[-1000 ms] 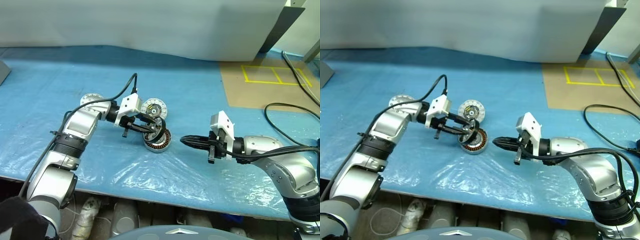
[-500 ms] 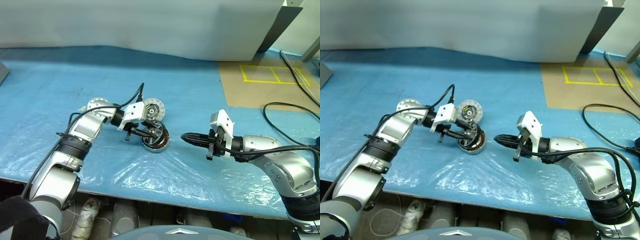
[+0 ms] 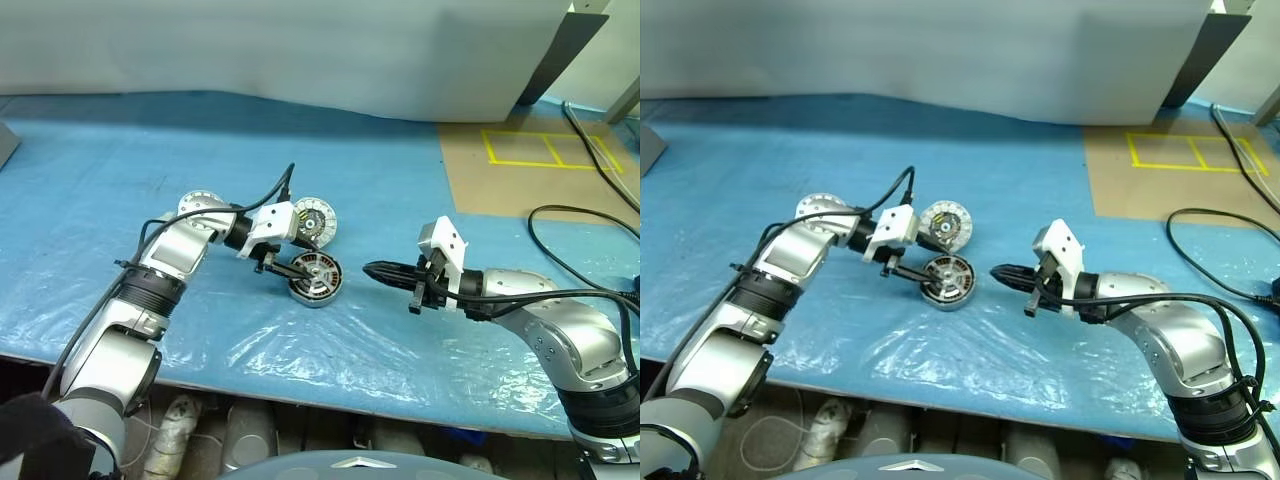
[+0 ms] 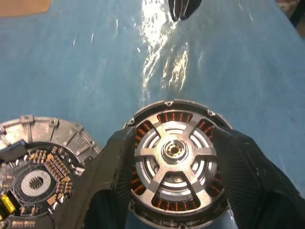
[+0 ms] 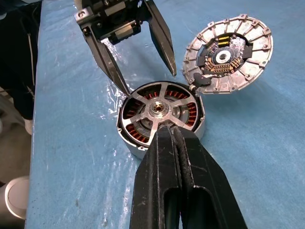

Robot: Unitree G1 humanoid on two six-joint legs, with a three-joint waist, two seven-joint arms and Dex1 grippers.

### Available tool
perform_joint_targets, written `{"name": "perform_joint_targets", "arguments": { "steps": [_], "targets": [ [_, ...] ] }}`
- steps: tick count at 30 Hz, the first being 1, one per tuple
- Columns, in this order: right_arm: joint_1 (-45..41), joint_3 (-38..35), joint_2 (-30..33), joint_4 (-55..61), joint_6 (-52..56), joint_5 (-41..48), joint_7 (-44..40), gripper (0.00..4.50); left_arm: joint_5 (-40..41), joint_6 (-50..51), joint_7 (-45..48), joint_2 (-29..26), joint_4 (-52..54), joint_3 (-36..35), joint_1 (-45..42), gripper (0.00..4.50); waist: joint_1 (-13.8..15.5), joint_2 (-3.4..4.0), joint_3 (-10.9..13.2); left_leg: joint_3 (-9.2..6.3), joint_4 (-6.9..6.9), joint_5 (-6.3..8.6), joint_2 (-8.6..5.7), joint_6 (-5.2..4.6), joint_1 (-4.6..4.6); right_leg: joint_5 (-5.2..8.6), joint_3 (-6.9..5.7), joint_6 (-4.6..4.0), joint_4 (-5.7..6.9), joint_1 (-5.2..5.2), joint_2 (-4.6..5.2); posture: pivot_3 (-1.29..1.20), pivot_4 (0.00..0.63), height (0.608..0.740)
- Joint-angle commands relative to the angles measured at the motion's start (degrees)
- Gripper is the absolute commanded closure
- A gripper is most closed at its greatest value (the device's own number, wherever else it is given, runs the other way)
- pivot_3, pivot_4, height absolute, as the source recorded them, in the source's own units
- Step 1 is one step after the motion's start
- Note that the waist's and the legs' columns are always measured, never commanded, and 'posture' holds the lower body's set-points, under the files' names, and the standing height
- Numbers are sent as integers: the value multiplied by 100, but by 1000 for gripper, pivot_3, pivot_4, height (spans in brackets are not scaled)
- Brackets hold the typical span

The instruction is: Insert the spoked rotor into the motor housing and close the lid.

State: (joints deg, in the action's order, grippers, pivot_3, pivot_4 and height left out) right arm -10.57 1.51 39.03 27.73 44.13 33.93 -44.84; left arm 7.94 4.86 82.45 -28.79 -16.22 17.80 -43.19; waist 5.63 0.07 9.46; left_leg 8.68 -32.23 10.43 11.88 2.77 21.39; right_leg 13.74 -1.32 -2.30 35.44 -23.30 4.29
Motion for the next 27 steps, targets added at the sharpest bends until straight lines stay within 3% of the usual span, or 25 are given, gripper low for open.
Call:
{"name": "perform_joint_targets", "arguments": {
  "steps": [1, 6, 13, 20, 25, 27],
  "targets": [
    [-2, -66, -28, 136, -54, 82, -6, 4500, 472, 391, 27, -72, 529, -348, -38, 1808, -3, 0, 0, 0, 0, 0, 0, 0, 0, 0, 0, 0, 0, 0, 0, 0, 150, 740],
    [-422, 145, -268, 53, 31, 215, -43, 4500, 709, 775, -251, -242, 632, -697, 152, 1808, -34, 1, 0, 1, 0, 0, 0, 0, -5, 0, 1, -1, 2, 0, -1, 0, 150, 740],
    [-1408, 1146, -1010, -1211, -332, -377, -320, 4500, 517, 767, -1223, -99, 252, -919, 367, 1808, -38, 2, 0, 0, -8, 0, 1, 0, -2, 0, 0, -1, 7, 1, -1, 0, 150, 740],
    [-1914, 1475, -1678, -2291, -514, -548, -648, 4500, 630, 1096, -1551, -258, 808, -1082, 829, 1808, -36, 1, 0, -2, -3, 0, 2, 0, 11, 0, -6, -1, 13, -11, -1, 0, 150, 740],
    [-1922, 2726, -1480, -3823, -1691, -2293, -662, 4500, 750, 1432, -1685, -371, 1121, -1141, 969, 1808, -47, 3, -2, -5, -5, 0, 1, 1, 16, 0, -11, -2, 16, -12, 1, 0, 150, 740],
    [-1909, 2818, -1479, -4058, -2031, -2536, -681, 4500, 754, 1477, -1680, -394, 1214, -1100, 1016, 1808, -56, -1, -5, -3, -4, 0, 2, 2, -14, 1, -8, -3, 16, 12, 1, 0, 150, 740]
  ]
}}
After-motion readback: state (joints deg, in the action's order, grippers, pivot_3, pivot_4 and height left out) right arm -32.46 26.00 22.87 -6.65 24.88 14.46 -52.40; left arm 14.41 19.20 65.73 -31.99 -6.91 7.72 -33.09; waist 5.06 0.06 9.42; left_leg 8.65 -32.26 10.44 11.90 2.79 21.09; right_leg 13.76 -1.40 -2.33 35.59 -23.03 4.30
